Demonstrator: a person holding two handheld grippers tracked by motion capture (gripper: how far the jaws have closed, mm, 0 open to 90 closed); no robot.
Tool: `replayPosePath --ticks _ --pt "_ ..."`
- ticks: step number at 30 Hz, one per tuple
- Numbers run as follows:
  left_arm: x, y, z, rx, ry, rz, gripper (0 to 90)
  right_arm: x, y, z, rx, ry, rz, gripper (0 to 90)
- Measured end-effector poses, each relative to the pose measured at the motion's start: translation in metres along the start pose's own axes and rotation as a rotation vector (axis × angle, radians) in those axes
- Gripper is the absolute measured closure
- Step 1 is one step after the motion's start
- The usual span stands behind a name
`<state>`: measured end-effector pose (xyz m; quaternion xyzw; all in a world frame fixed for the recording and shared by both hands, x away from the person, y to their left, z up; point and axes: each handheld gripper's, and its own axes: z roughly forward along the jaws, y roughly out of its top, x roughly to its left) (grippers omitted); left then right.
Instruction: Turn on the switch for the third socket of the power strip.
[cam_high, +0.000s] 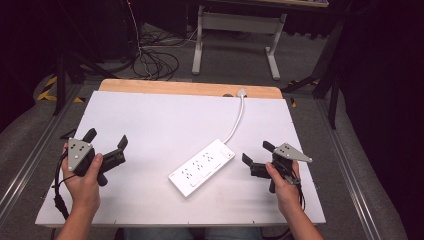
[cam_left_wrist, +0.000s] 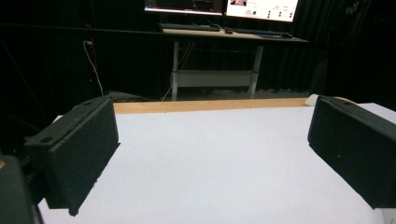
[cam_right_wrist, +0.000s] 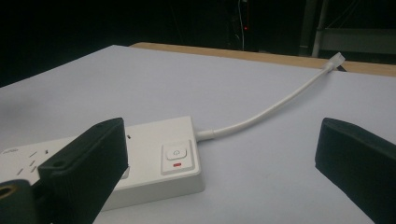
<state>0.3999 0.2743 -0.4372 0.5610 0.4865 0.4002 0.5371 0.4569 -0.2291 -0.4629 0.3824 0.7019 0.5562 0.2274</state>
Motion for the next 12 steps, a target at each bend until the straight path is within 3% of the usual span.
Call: replayPosePath --ticks 12 --pt "-0.001 -0.0016 0.0029 0.008 -0.011 0.0 0.8 -0.0022 0.0004 -0.0026 -0.019 -0.018 0.002 3.1"
